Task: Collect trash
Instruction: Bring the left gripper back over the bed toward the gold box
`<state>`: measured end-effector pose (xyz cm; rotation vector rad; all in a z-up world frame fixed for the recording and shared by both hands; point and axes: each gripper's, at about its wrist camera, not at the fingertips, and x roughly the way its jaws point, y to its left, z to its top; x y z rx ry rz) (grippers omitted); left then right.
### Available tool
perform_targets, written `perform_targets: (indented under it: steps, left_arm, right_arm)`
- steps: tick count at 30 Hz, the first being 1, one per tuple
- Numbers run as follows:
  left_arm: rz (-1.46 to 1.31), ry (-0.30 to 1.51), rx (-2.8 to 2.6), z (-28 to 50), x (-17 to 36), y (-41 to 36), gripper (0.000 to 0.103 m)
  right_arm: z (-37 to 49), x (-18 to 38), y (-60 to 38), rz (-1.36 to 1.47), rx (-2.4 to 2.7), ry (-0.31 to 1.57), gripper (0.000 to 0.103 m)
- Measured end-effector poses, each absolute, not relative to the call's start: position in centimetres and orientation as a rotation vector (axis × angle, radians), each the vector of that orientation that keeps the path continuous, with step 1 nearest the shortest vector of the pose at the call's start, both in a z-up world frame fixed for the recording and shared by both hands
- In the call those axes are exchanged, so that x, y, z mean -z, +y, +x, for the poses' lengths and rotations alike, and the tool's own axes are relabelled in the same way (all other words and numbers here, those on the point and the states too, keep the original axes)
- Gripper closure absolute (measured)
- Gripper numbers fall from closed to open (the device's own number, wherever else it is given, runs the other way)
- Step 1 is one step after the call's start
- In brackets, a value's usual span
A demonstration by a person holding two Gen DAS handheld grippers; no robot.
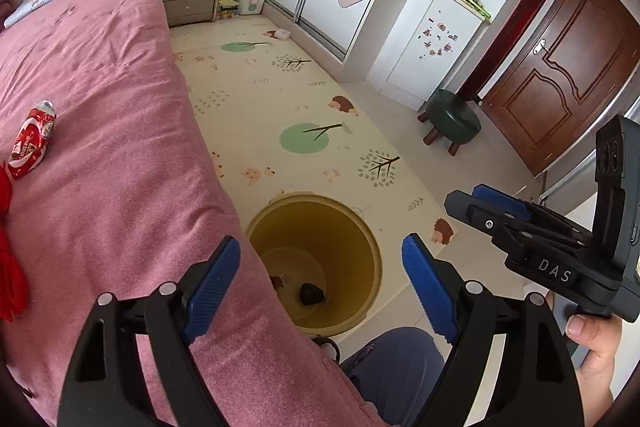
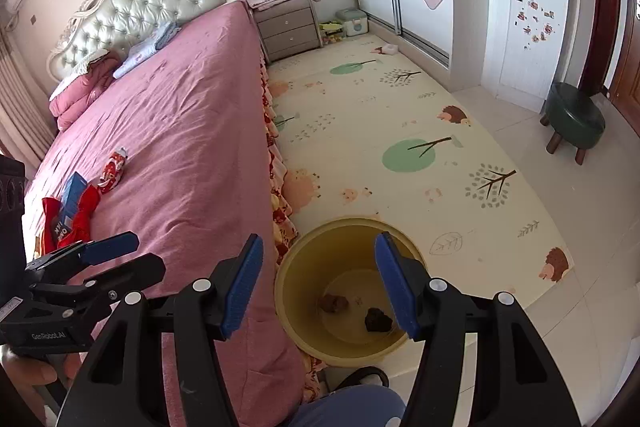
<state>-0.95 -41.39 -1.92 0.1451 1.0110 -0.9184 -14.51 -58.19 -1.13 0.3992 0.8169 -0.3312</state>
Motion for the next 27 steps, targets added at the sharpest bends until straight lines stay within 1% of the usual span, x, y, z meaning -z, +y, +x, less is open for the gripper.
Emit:
perform_targets:
  steps: [8,27]
  left_arm:
    - [0.117,0.950,0.840,-0.5,0.1,-35.5,0.020]
    - [0.055,0.844,0.525,3.6,-2.8,-14.5,0.020]
  right_arm:
    - [-11.9,-0.8,-52.4,0.342,0.215,0.815,0.046]
    - [-4.1,-3.3,-32.8,0.222,-0.105,0.815,0.046]
